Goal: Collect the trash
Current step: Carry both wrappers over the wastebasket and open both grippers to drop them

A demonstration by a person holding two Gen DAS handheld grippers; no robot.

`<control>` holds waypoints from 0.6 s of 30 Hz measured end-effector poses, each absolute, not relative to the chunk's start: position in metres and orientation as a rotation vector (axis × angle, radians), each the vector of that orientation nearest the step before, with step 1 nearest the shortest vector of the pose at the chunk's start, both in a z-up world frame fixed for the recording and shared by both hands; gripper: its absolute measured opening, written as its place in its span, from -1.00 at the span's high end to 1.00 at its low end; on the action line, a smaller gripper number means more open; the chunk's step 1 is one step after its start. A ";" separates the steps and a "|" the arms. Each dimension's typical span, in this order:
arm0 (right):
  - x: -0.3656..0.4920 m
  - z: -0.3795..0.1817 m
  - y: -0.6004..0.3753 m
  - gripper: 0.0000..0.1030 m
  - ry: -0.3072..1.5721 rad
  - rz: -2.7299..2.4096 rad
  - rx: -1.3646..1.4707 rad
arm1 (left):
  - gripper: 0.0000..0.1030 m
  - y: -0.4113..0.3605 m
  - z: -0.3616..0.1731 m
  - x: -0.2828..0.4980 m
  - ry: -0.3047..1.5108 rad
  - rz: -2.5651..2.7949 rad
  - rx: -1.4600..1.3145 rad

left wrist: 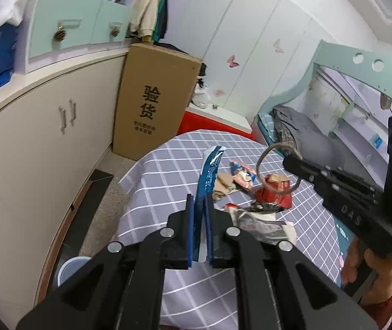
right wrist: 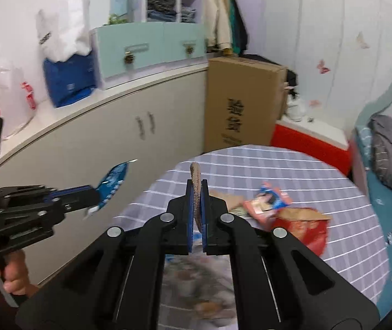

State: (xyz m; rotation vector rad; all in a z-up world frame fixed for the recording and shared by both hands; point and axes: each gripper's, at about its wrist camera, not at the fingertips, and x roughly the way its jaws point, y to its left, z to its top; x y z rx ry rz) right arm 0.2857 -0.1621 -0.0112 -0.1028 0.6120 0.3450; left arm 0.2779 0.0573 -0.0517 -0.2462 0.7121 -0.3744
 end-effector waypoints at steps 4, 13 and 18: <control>0.281 -0.026 -0.122 0.91 0.644 0.434 -0.080 | 0.86 0.089 -0.065 0.272 0.729 -0.321 -0.293; 0.273 -0.099 0.004 0.91 0.788 0.657 -0.063 | 0.86 0.208 -0.142 0.247 0.820 -0.061 -0.414; 0.278 -0.159 0.061 0.91 0.887 0.672 -0.113 | 0.86 0.255 -0.202 0.243 0.918 0.054 -0.483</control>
